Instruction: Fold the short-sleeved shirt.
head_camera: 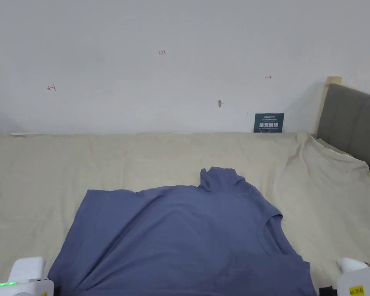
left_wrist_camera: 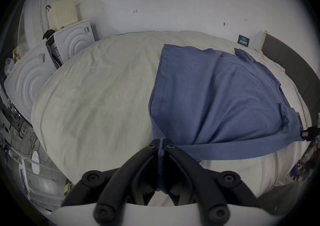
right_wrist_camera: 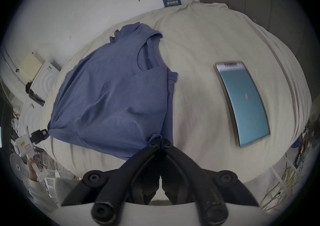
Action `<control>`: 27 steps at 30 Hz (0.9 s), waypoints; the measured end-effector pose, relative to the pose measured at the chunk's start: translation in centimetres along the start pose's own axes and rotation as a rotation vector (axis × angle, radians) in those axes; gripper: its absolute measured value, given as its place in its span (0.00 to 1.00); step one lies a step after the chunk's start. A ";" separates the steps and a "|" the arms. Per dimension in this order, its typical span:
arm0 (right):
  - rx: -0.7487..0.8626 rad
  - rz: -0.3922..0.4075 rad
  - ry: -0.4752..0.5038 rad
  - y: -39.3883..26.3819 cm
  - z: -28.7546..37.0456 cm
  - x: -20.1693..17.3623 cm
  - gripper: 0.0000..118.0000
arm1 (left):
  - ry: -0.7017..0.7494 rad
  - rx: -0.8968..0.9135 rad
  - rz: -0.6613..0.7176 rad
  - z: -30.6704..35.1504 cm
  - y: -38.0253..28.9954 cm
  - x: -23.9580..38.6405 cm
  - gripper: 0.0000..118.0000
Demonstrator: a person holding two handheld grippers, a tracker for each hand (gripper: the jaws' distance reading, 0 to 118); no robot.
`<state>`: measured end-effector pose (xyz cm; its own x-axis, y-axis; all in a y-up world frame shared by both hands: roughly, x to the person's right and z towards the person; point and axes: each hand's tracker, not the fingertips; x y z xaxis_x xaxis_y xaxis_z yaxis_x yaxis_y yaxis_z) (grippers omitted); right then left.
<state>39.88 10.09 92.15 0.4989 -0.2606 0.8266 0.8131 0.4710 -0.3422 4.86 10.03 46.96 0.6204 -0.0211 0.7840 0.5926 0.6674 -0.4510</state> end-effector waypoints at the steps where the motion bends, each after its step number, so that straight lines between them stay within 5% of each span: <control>1: -0.010 0.010 -0.003 -1.3 0.2 0.2 0.00 | -0.001 0.002 -0.004 0.9 -1.0 0.0 0.03; 9: -0.004 0.019 -0.030 -5.9 0.8 0.8 0.00 | 0.013 0.012 -0.066 3.1 -6.1 0.8 0.05; 11: 0.019 0.043 -0.030 -6.1 1.1 0.2 0.24 | 0.030 -0.001 -0.071 3.1 -6.5 1.1 0.30; 13: 0.016 0.081 -0.069 -6.3 1.6 -0.4 0.74 | 0.024 0.013 -0.070 3.7 -7.0 0.8 0.88; 14: 0.022 0.098 -0.062 -6.6 1.8 -0.5 0.77 | -0.001 0.022 -0.060 4.0 -7.1 0.7 1.00; 18: 0.097 0.164 -0.120 -6.9 4.0 -1.8 0.77 | -0.072 0.040 -0.002 6.0 -7.2 0.3 1.00; 24: 0.189 0.193 -0.006 -8.4 8.5 -4.6 0.76 | -0.077 0.078 -0.044 10.4 -8.7 0.8 1.00; 27: 0.250 0.259 -0.012 -11.0 9.8 -6.8 0.67 | -0.078 0.075 -0.077 11.9 -10.5 1.9 0.94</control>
<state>24.55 14.96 94.69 0.6740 -0.0970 0.7323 0.5611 0.7121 -0.4221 -6.32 11.80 58.28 0.5311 -0.0183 0.8471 0.5949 0.7199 -0.3575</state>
